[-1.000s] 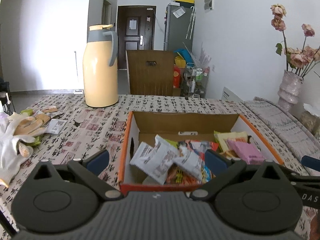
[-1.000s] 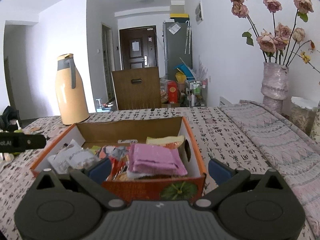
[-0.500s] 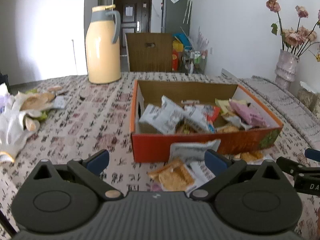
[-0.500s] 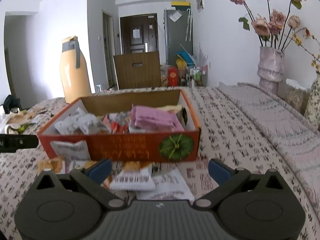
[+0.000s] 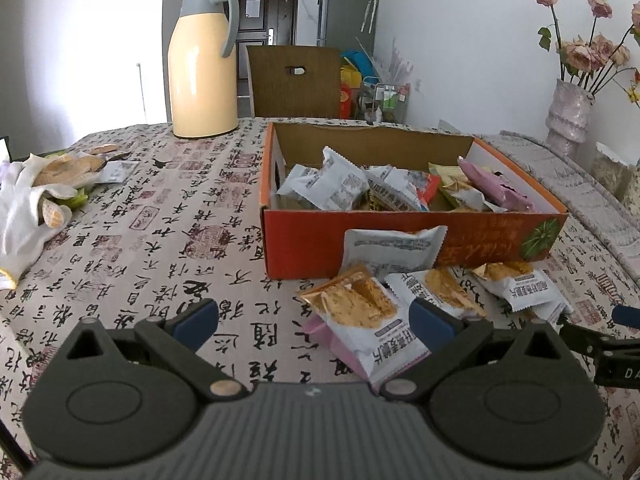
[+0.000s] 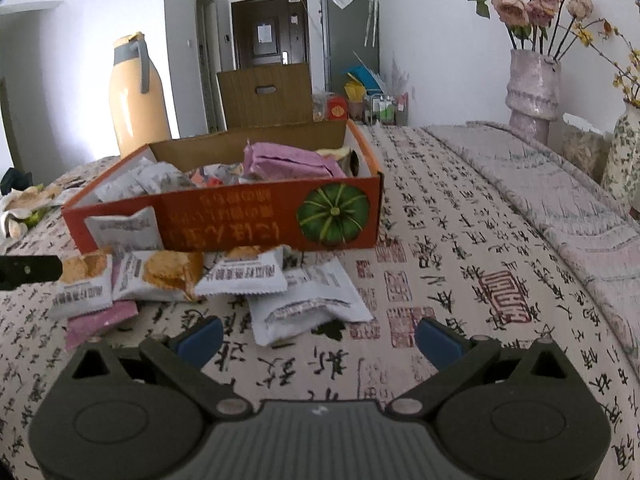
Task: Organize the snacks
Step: 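Withdraw both grippers to the pile and grasp a white packet with the right gripper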
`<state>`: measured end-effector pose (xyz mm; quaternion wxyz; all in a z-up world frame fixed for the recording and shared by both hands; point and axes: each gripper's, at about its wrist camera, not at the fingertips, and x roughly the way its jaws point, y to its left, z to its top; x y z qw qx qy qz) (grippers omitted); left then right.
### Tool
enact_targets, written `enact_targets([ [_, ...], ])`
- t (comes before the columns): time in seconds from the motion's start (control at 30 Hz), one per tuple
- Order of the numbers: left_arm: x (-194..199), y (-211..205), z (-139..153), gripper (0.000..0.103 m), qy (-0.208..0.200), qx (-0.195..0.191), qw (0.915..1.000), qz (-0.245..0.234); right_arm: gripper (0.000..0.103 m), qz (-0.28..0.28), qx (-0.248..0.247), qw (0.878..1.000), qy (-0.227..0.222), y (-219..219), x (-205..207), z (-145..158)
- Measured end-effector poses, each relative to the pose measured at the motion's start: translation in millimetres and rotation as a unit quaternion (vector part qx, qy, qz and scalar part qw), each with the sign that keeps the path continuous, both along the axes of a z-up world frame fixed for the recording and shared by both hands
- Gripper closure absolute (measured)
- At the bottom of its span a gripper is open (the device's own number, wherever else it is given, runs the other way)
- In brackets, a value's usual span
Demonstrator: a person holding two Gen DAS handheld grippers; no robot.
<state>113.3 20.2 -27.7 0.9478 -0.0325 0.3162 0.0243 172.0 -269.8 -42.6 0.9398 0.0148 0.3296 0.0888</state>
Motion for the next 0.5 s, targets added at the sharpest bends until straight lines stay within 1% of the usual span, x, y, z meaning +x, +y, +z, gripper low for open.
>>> enact_targets([
  [0.13,1.0,0.3,-2.1,0.0,-0.001,-0.004,1.0,-0.002,0.0,0.006,-0.007,1.0,0.003,1.4,4.6,0.3],
  [0.27,2.2,1.7,-4.5,0.0,0.004,-0.006,1.0,-0.001,0.0,0.022,-0.036,0.999,0.013,10.1,16.4,-1.8],
  [0.5,2.3,2.3,-6.4,0.0,0.007,-0.009,0.9999,-0.003,0.0,0.045,-0.059,0.996,0.041,17.8,50.2,-7.7],
])
